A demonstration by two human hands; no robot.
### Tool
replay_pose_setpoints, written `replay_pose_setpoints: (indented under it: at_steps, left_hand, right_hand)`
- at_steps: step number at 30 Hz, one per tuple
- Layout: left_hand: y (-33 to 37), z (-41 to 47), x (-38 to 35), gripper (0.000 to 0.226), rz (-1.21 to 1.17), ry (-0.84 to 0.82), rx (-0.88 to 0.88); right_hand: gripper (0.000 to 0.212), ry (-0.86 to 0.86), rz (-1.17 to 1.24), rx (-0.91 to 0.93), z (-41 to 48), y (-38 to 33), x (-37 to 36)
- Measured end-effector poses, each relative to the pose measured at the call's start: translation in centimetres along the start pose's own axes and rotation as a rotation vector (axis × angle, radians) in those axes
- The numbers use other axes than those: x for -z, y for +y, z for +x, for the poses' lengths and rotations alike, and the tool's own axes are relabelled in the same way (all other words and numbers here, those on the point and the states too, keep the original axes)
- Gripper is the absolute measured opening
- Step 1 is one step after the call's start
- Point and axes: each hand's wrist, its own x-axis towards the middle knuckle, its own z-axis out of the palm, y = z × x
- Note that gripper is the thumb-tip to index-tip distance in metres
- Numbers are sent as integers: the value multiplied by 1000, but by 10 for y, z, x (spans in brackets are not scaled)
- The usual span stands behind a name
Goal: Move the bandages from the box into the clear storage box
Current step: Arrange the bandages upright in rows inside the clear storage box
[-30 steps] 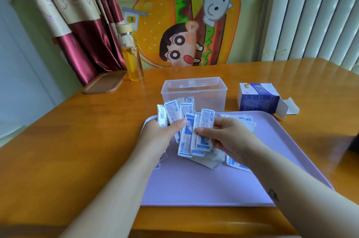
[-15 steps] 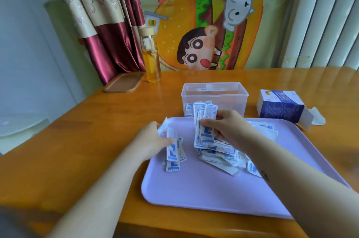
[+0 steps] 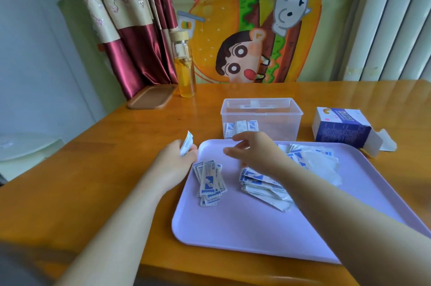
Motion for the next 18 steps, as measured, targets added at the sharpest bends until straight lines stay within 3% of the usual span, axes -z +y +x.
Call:
replay_pose_setpoints:
  at_steps: [3, 6, 9, 12, 14, 18]
  left_hand:
    - [16, -7, -9, 18, -553, -105, 165]
    - [39, -22, -23, 17, -985, -316, 291]
    - [52, -35, -37, 17, -1004, -513, 295]
    - [60, -43, -44, 20, -942, -637, 269]
    - [63, -45, -45, 17, -891, -684, 253]
    - [69, -47, -43, 16, -741, -663, 185]
  right_hand:
    - [51, 38, -72, 159, -13, 2, 20]
    - [76, -26, -116, 354, -34, -2, 26]
    - [80, -82, -102, 409, -49, 0, 28]
    - [45, -128, 44, 342, -51, 6, 34]
    - [22, -69, 77, 340, -51, 7, 41]
    - [17, 64, 88, 360, -48, 5, 51]
